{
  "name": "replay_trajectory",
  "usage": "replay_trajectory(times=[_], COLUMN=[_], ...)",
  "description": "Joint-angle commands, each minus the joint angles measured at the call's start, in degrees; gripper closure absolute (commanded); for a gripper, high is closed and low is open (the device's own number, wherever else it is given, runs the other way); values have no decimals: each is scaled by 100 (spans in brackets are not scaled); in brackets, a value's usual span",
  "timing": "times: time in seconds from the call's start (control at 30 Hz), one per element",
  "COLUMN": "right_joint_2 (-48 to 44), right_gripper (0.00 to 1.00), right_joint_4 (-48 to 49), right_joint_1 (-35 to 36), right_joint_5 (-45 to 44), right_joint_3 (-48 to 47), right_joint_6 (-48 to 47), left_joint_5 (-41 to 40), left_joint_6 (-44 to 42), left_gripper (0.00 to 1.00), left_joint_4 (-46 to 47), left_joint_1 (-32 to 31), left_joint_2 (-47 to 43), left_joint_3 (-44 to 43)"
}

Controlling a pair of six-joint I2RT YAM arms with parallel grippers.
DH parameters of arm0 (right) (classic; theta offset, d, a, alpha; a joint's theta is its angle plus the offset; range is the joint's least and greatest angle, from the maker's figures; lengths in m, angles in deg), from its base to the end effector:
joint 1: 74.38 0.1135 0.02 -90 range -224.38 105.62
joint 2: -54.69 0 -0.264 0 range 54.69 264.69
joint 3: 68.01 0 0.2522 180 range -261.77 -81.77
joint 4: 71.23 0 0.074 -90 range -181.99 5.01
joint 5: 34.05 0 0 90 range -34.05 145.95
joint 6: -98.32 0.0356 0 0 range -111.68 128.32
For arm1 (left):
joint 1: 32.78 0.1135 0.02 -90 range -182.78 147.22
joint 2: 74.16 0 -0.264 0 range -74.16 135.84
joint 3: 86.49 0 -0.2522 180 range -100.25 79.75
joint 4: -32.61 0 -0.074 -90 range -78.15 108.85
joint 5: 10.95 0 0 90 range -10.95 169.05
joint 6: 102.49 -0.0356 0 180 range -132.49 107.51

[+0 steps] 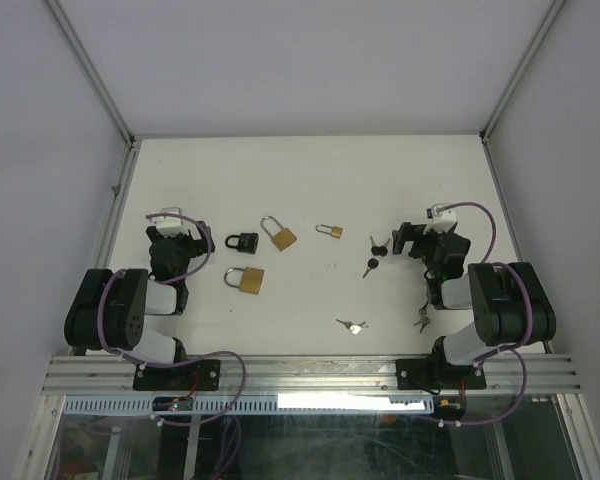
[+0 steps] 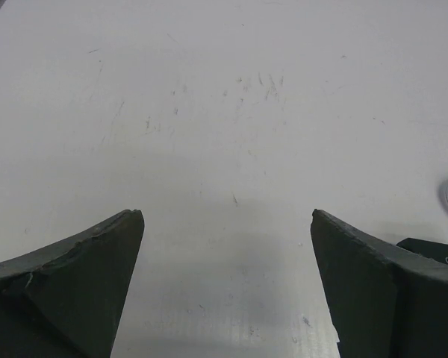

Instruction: Unlock with the key

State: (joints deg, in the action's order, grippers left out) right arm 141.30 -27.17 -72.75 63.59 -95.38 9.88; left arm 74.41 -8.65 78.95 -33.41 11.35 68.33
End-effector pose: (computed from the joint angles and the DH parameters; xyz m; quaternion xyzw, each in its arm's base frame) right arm 0.2386 0.0115 0.1317 -0.0410 0.7925 0.0698 0.6045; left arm 0.2304 0.0003 0.1311 -0.0470 0.7863 0.0079 0.6160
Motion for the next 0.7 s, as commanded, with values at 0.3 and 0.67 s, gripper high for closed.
replay_trajectory(times=[0.3, 0.67], right_joint_2=[-342, -1895], right_gripper=[0, 0], right_joint_4=[-187, -2821], right_joint_1=[-24, -46], right_joint_5=[-286, 254], right_joint_3=[-378, -1523], right_joint_6=[8, 438], left_joint_5=[183, 567], left_joint_6=[-177, -309], left_gripper=[1, 1], left_joint_4=[454, -1643], left_joint_1=[59, 62], left_joint_2=[13, -856], left_joint_3=[-151, -1107])
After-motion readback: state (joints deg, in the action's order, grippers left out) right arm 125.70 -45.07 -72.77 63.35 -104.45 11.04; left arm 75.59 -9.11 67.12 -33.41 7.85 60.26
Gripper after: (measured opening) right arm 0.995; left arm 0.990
